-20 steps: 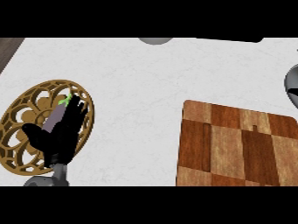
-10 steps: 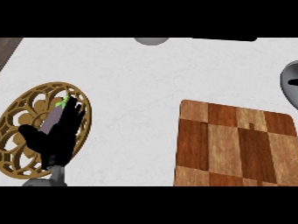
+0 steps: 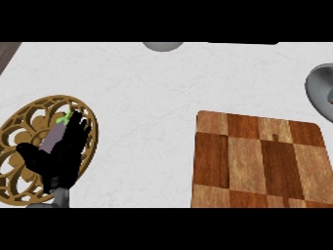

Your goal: Pick the can from the cutting board and place it in the pan

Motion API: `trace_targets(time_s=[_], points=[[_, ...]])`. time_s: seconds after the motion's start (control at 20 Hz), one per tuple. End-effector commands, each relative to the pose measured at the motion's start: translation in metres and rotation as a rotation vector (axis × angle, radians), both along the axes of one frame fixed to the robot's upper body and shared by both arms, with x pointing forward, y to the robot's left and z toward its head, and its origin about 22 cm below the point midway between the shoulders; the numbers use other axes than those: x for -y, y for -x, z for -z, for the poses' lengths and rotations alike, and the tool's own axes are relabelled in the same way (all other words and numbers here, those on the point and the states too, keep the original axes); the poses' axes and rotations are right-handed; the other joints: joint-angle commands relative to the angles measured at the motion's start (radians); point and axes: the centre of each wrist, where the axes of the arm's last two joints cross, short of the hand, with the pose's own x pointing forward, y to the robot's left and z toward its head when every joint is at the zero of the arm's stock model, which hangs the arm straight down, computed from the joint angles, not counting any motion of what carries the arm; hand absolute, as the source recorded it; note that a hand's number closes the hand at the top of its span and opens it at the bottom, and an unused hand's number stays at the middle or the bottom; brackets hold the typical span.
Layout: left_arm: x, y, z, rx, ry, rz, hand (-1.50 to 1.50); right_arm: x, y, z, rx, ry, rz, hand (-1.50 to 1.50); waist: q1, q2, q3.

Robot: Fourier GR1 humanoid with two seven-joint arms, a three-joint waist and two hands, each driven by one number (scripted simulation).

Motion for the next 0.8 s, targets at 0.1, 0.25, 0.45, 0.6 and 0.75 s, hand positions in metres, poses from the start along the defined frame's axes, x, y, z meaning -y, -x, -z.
trace_targets(time_s=[0.1,0.25,0.45,0.6,0.75], points=[[0.0,0.011,0.021,-0.097,0.017,-0.014,0.0,0.029,0.03,-0.005,0.037,-0.115,-0.182,-1.5,-0.024,0.001,-0.007],[-0.004,0.007,0.017,-0.091,0.008,-0.035,0.0,0.032,0.039,0.007,0.024,-0.121,-0.186,-1.5,-0.029,0.001,-0.006],[-0.008,0.011,0.019,-0.102,0.017,-0.027,0.0,0.043,0.051,0.004,-0.002,-0.104,-0.162,-1.5,-0.027,-0.004,-0.008],[-0.005,0.012,0.017,-0.104,0.016,-0.031,0.0,0.053,0.066,0.003,-0.001,-0.092,-0.158,-1.5,-0.039,-0.009,-0.008],[-0.016,0.015,0.023,-0.11,0.015,-0.041,0.0,0.055,0.07,0.004,0.0,-0.087,-0.142,-1.5,-0.036,-0.008,-0.008]])
